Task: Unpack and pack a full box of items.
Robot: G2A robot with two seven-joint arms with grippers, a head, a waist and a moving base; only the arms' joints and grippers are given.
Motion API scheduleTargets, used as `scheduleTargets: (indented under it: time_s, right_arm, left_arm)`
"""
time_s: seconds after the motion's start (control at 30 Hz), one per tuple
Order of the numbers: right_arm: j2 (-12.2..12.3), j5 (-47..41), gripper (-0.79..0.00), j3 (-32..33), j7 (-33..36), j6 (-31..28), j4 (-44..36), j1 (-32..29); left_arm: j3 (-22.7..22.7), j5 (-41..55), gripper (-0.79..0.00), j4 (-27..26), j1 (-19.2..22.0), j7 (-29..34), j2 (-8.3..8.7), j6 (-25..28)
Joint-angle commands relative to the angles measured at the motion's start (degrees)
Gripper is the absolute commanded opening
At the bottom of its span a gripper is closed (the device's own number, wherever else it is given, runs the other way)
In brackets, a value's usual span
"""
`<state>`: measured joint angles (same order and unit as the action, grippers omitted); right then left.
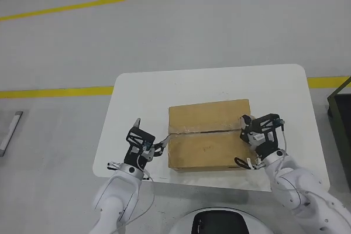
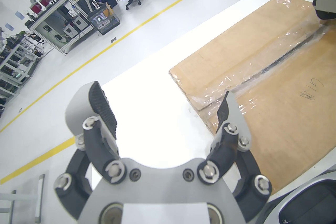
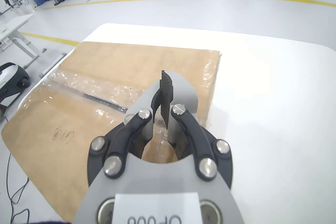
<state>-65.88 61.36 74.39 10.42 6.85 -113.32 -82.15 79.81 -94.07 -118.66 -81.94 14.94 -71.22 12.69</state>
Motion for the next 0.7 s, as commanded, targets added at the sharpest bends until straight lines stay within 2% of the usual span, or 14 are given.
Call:
scheduleTargets:
  time_s: [0.0, 0.3, 0.53, 0.57, 0.6, 0.63, 0.67]
  right_arm:
    - [0.19, -0.08, -0.785, 2.54, -0.45, -0.07, -1.31, -1.24]
    - [1.0, -0.44, -0.785, 18.09, -3.49, 0.16, -9.89, -12.36]
    - [0.99, -0.05, -0.785, 27.34, -4.87, -1.85, -15.52, -23.05]
    - [0.91, -0.2, -0.785, 28.23, -5.3, -1.95, -16.22, -24.44]
    - [0.81, -0.52, -0.785, 28.92, -5.56, -1.9, -16.82, -25.84]
    - [0.71, -1.02, -0.437, 29.44, -5.16, -1.69, -17.17, -27.16]
    - [0.66, -1.39, 0.0, 29.61, -4.89, -1.4, -17.23, -27.56]
  left_arm:
    - [0.15, 0.26, -0.785, -0.51, -0.38, -1.14, -0.02, -0.79]
    - [1.2, 1.64, -0.785, -2.88, -2.35, -6.74, -0.22, -5.56]
    - [0.43, 0.58, -0.785, -3.47, -3.64, -7.85, -0.3, -6.69]
    - [0.25, 0.47, -0.748, -3.56, -3.71, -7.89, -0.31, -6.6]
    - [-0.06, 0.55, -0.215, -3.57, -3.76, -7.91, -0.28, -5.64]
    - [-0.1, 0.37, 0.0, -3.61, -3.67, -7.86, -0.24, -4.99]
    - [-0.1, 0.37, 0.0, -3.61, -3.67, -7.86, -0.24, -4.99]
